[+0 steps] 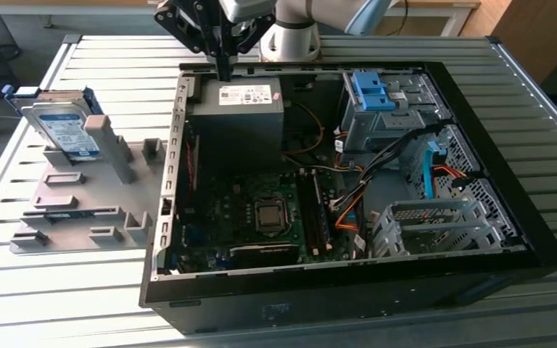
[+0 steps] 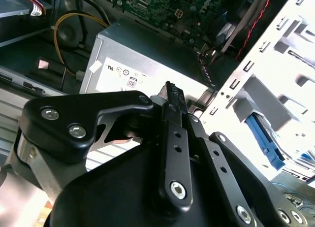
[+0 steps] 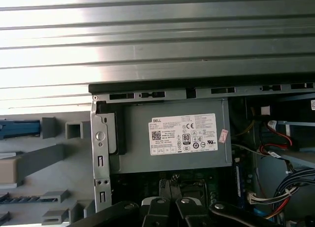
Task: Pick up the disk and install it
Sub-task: 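Reach for the disk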
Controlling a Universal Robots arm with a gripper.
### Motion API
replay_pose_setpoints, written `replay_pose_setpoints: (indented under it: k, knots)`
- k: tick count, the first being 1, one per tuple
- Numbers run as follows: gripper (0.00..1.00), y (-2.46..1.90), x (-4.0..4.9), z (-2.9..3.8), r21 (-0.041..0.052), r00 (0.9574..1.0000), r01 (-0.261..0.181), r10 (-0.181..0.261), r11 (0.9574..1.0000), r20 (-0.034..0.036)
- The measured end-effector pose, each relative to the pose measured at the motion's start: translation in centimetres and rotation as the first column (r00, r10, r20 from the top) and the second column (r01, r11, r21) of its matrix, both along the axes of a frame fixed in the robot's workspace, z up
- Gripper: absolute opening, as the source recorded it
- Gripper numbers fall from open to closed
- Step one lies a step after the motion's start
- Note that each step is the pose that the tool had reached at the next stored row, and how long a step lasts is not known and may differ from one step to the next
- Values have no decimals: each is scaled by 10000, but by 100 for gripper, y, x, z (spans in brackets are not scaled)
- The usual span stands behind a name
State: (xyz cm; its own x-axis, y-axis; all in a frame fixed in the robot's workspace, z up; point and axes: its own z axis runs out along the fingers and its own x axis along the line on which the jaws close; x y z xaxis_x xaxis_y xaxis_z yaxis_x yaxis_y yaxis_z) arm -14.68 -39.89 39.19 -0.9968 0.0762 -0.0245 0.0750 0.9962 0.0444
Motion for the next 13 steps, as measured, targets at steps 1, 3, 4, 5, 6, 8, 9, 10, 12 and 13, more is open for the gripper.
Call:
replay_pose_setpoints:
  k: [1,3,4,5,6,8,9,10,12,13]
  knots:
    - [11,0,-3,0,0,10000,0,0,10000,0]
    - [11,0,-10,0,0,10000,1,-1,10000,0]
    - [11,0,-13,-1,0,10000,1,-1,10000,0]
    - [11,0,-17,-1,0,10000,1,-1,10000,0]
    - [11,0,-20,0,-1,10000,1,-1,10000,-1]
    - [11,0,-27,-1,0,10000,0,0,10000,0]
    - [11,0,-31,-1,0,10000,0,0,10000,0]
    - [11,0,-34,-1,0,10000,0,0,10000,0]
    - [11,0,-40,-1,0,10000,0,0,10000,0]
    - [11,0,-44,-2,0,10000,0,0,10000,0]
